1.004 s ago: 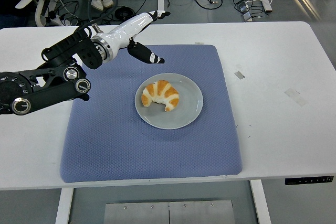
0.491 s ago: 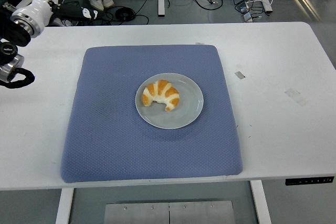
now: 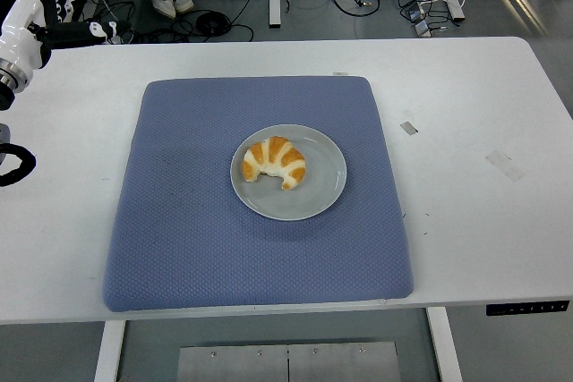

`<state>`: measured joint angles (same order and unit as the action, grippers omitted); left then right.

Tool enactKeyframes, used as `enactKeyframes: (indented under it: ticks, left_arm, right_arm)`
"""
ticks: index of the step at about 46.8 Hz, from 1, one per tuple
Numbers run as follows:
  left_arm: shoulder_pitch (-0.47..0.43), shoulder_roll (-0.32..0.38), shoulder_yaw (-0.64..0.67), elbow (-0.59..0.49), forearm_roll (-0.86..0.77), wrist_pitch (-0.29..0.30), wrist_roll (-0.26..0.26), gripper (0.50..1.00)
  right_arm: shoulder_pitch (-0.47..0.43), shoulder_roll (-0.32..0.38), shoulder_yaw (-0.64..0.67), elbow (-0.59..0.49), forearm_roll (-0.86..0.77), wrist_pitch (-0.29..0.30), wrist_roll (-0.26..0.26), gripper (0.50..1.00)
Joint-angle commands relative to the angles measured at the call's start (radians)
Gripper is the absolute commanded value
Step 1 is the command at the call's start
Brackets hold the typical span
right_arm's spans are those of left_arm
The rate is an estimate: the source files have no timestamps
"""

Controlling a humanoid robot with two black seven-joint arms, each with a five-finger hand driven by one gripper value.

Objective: Place the bread on the plate

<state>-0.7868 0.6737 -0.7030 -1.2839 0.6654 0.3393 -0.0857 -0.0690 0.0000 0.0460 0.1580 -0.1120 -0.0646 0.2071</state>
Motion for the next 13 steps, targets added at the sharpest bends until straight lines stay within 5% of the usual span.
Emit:
enactKeyframes:
  ticks: [1, 13]
  left_arm:
    - [0.011, -0.002, -0.013, 0.000, -0.001, 0.001, 0.000, 0.945]
    - [0.015, 0.003, -0.018, 0.000, 0.000, 0.001, 0.000, 0.945]
  right_arm:
    - [0.000, 0.000, 0.000, 0.000, 0.000, 0.000, 0.000, 1.000]
    - [0.020, 0.000, -0.001, 0.014, 0.000, 0.002, 0.000, 1.000]
